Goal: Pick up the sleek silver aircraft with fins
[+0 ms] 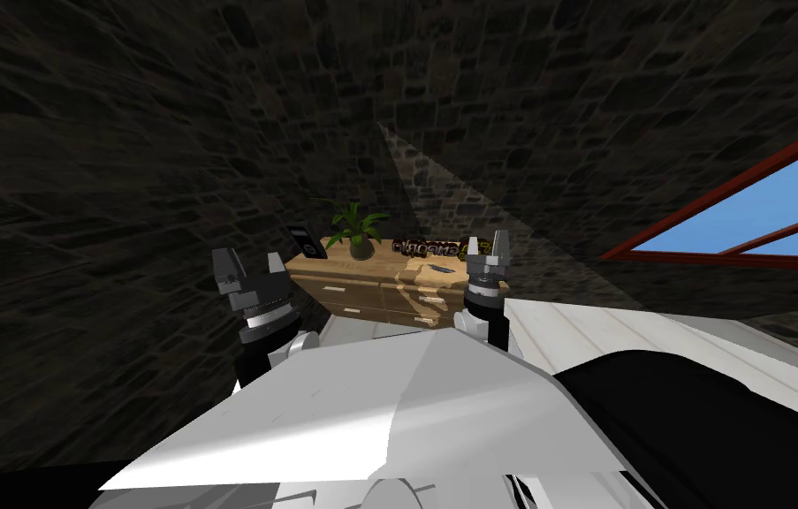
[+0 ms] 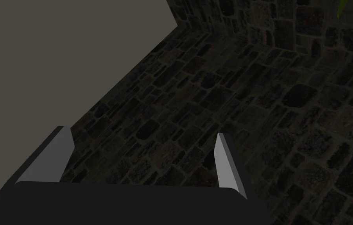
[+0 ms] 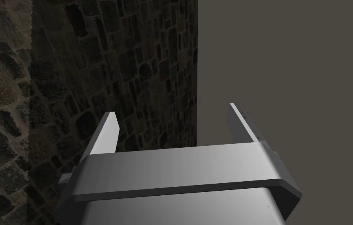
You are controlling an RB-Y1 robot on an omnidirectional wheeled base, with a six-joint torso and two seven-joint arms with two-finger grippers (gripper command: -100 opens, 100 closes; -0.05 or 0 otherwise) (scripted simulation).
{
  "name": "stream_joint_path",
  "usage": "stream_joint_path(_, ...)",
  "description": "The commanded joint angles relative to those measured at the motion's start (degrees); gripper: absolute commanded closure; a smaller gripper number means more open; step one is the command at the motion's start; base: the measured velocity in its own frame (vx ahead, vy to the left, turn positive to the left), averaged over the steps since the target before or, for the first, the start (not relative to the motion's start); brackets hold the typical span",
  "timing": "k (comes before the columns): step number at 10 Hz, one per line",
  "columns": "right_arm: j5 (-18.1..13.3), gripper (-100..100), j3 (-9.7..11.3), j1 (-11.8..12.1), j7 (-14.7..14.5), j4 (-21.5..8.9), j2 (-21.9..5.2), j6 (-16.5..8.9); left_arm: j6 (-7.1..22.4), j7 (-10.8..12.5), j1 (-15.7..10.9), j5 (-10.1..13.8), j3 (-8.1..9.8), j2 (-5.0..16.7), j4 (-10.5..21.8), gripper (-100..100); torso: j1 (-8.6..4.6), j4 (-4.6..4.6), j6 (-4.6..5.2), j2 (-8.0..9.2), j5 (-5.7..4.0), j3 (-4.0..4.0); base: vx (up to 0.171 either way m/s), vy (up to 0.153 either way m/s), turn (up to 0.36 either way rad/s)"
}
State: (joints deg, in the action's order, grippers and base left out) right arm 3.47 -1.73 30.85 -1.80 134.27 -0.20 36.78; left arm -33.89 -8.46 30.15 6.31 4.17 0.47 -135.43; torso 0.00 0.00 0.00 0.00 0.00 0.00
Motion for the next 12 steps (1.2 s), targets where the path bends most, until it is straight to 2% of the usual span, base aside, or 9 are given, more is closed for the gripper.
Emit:
stream_joint_path(1,-0.3,-100,0.0,0.4,-0.2,0.1,-2.0,0.4,0.0,0.0,0.0,0.0,0.0,0.0,0.0,0,0.0,0.0,0.0,0.0,0.0,0.0,-0.032,0.014,0.004)
stream_joint_path(7,-3.7,-100,0.3,4.1,-1.9,-1.0,-12.0,4.1,0.0,0.0,0.0,0.0,-0.01,0.0,0.0,0,0.23,0.11,0.0,0.47,0.05,0.28,-0.107,0.06,0.027)
stream_joint_path(8,-3.7,-100,0.3,4.1,-1.9,-1.0,-12.7,4.1,0.0,0.0,0.0,0.0,-0.01,0.0,0.0,0,0.31,0.11,0.0,0.51,0.07,0.3,-0.08,0.065,0.009)
stream_joint_path(12,-6.6,-100,0.5,6.2,-3.2,-3.4,-19.8,6.3,0.0,0.0,0.0,0.0,-0.01,0.0,0.0,0,0.24,0.07,0.0,0.3,0.06,0.18,-0.072,0.064,0.05)
